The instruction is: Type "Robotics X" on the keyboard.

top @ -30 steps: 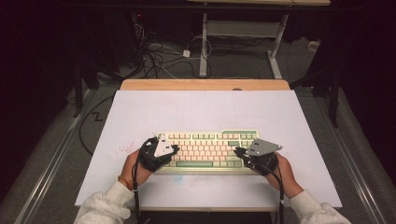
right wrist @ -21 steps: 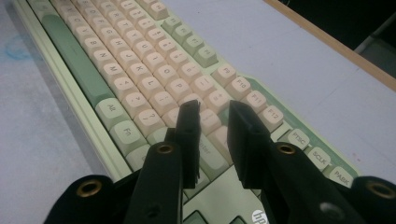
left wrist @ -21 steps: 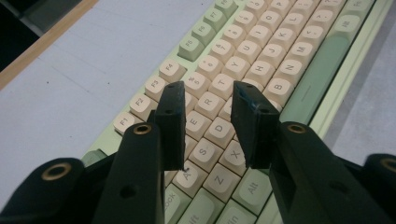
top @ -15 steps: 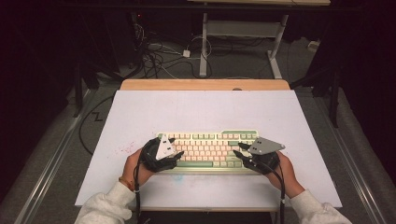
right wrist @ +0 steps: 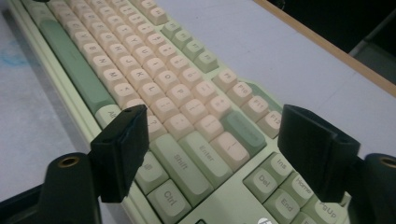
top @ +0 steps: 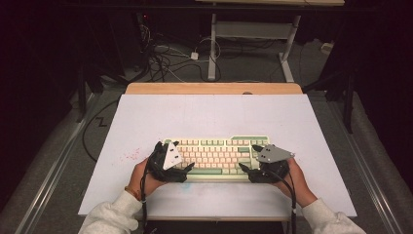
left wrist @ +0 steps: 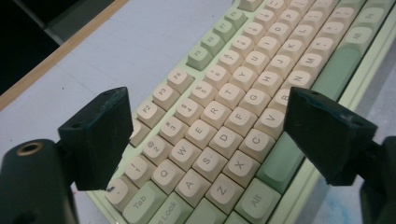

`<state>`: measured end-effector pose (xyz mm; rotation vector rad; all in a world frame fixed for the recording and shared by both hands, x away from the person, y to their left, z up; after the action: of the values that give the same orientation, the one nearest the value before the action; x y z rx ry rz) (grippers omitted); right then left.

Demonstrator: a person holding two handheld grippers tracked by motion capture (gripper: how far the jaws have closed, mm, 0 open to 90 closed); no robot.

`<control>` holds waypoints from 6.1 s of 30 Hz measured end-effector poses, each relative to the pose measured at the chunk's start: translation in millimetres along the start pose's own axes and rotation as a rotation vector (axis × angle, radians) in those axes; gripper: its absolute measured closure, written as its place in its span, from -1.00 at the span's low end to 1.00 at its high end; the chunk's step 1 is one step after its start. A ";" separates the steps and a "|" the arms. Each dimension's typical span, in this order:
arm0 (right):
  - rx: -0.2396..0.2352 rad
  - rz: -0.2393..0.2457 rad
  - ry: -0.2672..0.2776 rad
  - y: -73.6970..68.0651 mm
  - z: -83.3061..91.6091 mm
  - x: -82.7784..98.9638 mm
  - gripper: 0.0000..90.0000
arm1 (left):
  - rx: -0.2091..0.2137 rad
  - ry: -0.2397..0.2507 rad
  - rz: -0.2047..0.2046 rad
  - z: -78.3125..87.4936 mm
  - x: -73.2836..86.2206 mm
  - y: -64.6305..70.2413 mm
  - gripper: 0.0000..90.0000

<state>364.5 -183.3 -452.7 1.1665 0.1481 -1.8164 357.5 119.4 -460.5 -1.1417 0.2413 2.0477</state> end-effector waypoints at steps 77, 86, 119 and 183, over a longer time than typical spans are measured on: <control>0.136 0.018 0.050 1.8 54.2 6.4 -0.61 | -0.066 0.105 -0.081 53.5 24.4 1.8 -0.67; 0.151 0.024 0.050 2.2 59.8 12.9 -0.61 | -0.078 0.102 -0.077 59.4 33.0 0.4 -0.67; 0.260 -0.018 0.051 9.7 81.3 48.9 -0.63 | -0.143 0.068 -0.003 69.7 70.3 -16.3 -0.67; 0.300 -0.063 0.043 1.8 84.1 74.2 -0.64 | -0.152 0.027 0.030 67.3 90.9 -16.6 -0.67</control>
<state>303.4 -276.8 -463.2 1.4236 -0.0673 -1.9155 297.7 212.3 -490.1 -1.2655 0.1176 2.1071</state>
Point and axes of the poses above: each handheld gripper's, and its own axes: z roughly backward along the jaws, x roughly out of its underside, y roughly to its right, the point moved 3 cm from there along -z, roughly forward along the jaws, and after that the axes turned 7 degrees about z, right-handed, at the moved point
